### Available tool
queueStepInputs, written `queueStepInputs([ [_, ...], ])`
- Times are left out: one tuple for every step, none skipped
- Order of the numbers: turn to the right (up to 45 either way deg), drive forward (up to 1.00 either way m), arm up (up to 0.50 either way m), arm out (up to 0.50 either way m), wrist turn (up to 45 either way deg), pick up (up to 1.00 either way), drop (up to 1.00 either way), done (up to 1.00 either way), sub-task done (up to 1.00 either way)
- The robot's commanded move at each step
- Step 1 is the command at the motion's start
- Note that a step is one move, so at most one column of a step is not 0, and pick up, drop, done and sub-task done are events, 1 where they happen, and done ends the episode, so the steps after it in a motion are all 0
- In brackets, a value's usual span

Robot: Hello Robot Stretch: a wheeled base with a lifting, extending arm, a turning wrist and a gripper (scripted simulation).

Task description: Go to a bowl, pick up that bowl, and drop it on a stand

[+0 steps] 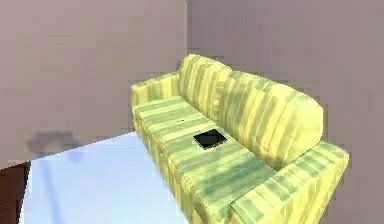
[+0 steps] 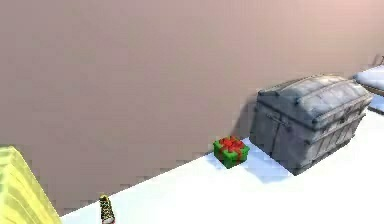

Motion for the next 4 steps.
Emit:
queueStepInputs([
  [-45.0, 0.0, 0.0, 0.0, 0.0, 0.0, 0.0, 0.0, 0.0],
  [-45.0, 0.0, 0.0, 0.0, 0.0, 0.0, 0.0, 0.0, 0.0],
  [-6.0, 0.0, 0.0, 0.0, 0.0, 0.0, 0.0, 0.0, 0.0],
  [0.0, 1.0, 0.0, 0.0, 0.0, 0.0, 0.0, 0.0, 0.0],
])
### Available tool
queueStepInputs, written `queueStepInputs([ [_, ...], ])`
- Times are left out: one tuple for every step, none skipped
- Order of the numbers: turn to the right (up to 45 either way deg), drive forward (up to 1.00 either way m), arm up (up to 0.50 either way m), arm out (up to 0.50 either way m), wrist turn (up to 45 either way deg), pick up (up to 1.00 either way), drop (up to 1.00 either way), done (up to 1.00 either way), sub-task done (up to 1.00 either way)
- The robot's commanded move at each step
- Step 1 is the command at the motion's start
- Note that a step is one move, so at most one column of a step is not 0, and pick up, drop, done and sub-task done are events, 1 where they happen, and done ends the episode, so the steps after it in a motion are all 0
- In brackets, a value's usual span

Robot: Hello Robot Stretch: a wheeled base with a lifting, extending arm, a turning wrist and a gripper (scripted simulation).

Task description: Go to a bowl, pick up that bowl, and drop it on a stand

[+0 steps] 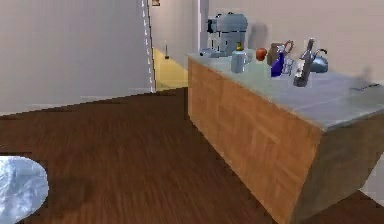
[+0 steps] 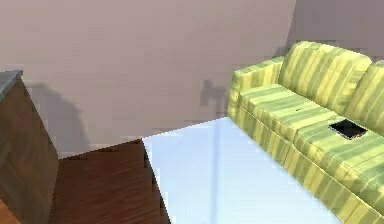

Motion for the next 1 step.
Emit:
queueStepInputs([
  [0.0, 0.95, 0.0, 0.0, 0.0, 0.0, 0.0, 0.0, 0.0],
])
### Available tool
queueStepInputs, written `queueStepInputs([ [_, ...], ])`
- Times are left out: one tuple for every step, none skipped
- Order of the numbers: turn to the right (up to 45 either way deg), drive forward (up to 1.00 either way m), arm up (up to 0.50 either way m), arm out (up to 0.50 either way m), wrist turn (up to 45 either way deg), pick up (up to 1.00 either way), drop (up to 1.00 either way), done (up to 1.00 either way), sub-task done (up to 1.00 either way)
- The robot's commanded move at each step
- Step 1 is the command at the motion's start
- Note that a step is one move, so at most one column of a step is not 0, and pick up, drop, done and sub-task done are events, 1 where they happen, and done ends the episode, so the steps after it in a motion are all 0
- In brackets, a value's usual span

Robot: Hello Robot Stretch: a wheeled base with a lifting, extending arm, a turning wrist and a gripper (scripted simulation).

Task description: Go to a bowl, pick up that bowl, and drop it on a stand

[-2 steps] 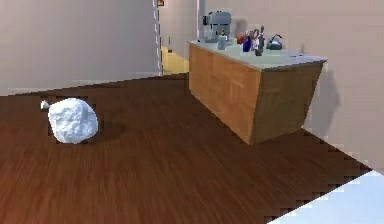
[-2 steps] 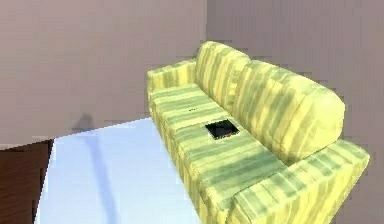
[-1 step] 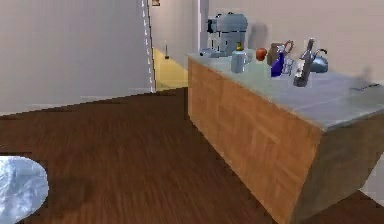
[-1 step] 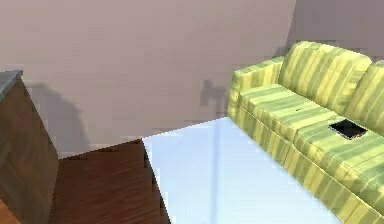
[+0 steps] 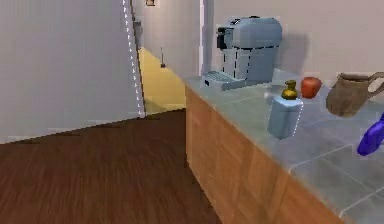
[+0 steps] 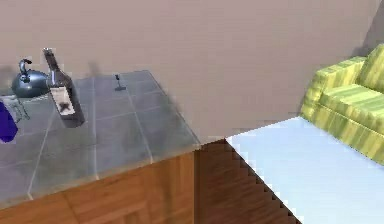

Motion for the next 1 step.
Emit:
queueStepInputs([
  [-45.0, 0.0, 0.0, 0.0, 0.0, 0.0, 0.0, 0.0, 0.0],
])
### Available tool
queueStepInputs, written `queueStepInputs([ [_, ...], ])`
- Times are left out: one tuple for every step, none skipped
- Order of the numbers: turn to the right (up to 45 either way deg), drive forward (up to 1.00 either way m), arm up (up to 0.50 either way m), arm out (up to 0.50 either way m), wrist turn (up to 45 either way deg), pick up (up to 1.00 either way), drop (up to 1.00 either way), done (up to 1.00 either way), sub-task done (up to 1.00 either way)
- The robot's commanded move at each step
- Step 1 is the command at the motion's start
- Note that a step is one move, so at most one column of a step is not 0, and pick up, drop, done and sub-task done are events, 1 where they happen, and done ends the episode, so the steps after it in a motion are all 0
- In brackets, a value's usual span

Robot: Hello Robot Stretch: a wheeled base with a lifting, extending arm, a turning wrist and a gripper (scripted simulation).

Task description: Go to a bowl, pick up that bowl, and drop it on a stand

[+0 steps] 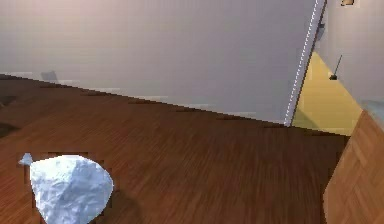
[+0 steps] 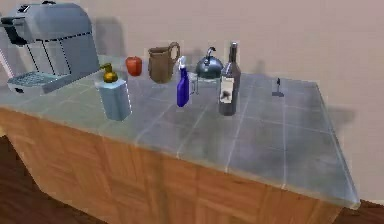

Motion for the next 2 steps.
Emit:
queueStepInputs([
  [-18.0, 0.0, 0.0, 0.0, 0.0, 0.0, 0.0, 0.0, 0.0],
  [45.0, 0.0, 0.0, 0.0, 0.0, 0.0, 0.0, 0.0, 0.0],
])
